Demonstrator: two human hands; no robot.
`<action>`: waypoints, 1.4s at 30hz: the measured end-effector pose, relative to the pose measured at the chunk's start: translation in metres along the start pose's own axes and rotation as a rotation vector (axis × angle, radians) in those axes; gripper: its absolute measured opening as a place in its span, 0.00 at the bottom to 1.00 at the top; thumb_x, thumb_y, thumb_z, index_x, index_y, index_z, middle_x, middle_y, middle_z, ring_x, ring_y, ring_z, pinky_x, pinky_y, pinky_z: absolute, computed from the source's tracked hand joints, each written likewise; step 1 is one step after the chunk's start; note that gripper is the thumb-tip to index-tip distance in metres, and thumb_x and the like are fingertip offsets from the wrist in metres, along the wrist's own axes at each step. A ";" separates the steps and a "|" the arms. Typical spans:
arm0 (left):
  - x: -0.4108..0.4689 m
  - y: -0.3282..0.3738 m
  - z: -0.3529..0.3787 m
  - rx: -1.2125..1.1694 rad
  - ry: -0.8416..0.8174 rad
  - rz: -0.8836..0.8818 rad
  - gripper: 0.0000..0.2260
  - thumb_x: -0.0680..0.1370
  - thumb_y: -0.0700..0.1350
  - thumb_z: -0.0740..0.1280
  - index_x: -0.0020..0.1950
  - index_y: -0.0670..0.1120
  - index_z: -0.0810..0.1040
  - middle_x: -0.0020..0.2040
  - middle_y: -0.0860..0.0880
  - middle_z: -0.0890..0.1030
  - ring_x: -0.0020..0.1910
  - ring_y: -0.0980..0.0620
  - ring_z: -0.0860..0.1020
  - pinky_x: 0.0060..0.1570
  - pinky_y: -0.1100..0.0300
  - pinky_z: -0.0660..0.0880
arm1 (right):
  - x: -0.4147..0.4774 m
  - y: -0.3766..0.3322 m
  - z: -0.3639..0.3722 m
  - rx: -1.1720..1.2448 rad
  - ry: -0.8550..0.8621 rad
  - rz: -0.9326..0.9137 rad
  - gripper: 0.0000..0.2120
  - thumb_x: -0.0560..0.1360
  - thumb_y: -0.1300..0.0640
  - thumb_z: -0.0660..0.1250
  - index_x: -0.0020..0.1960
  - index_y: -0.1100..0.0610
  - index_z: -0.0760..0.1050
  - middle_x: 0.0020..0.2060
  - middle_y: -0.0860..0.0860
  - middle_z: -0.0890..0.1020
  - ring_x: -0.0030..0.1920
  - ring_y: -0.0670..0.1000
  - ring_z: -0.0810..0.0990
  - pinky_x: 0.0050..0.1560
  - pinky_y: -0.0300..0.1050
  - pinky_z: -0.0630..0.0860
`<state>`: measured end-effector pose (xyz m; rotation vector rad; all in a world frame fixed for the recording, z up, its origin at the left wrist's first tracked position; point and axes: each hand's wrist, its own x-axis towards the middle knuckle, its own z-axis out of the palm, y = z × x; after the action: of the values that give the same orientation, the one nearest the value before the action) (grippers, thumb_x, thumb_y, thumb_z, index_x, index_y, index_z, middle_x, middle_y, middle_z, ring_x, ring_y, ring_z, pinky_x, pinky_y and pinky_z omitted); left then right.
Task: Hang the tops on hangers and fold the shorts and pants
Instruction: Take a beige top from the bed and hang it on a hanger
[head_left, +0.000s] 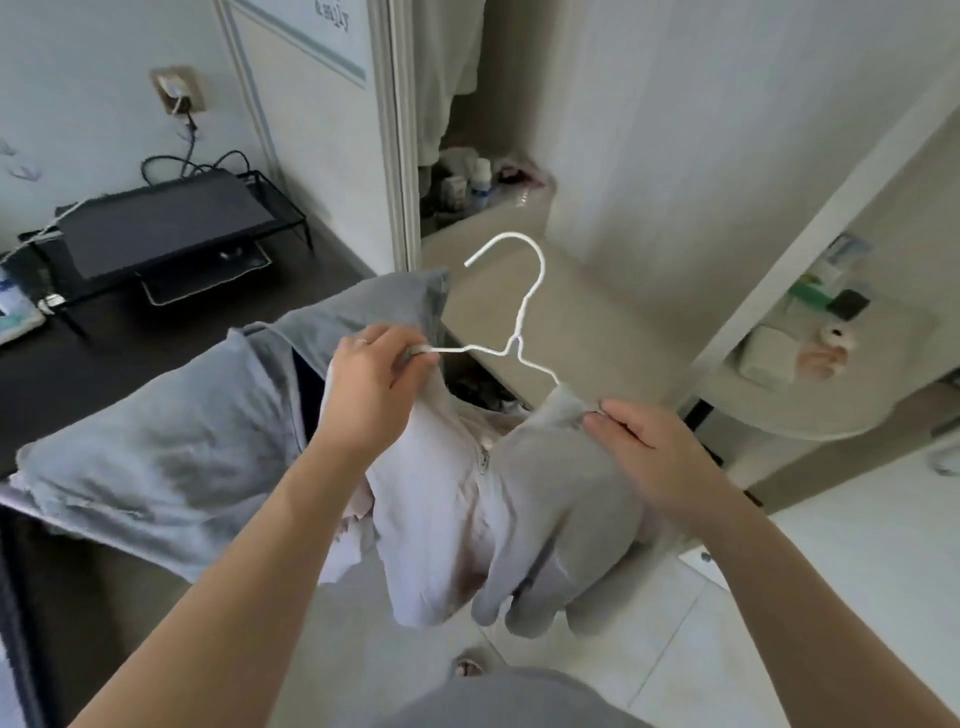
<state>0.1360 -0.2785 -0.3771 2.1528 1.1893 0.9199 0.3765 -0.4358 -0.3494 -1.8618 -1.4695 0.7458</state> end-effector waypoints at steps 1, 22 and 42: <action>0.014 0.003 0.007 0.025 -0.016 -0.004 0.07 0.82 0.46 0.67 0.58 0.47 0.81 0.57 0.52 0.79 0.60 0.47 0.75 0.67 0.52 0.65 | 0.005 0.000 -0.004 0.022 0.069 0.024 0.21 0.82 0.56 0.63 0.33 0.56 0.62 0.26 0.43 0.65 0.29 0.42 0.65 0.31 0.38 0.62; 0.258 0.001 0.031 -0.383 -0.772 0.300 0.12 0.77 0.59 0.68 0.59 0.59 0.78 0.53 0.64 0.81 0.54 0.66 0.78 0.57 0.65 0.74 | 0.257 -0.112 -0.058 0.403 0.977 0.117 0.17 0.83 0.56 0.61 0.45 0.71 0.71 0.38 0.54 0.71 0.38 0.49 0.67 0.39 0.44 0.62; 0.471 0.120 -0.006 -0.123 -0.263 0.638 0.11 0.79 0.53 0.66 0.58 0.50 0.78 0.49 0.49 0.83 0.51 0.44 0.80 0.50 0.49 0.78 | 0.446 -0.282 -0.248 0.347 0.986 -0.360 0.16 0.77 0.65 0.57 0.34 0.52 0.61 0.30 0.49 0.65 0.33 0.48 0.65 0.33 0.41 0.59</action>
<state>0.3759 0.0718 -0.1411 2.4920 0.3022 0.8822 0.4881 0.0126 0.0062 -1.3088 -0.8905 -0.1177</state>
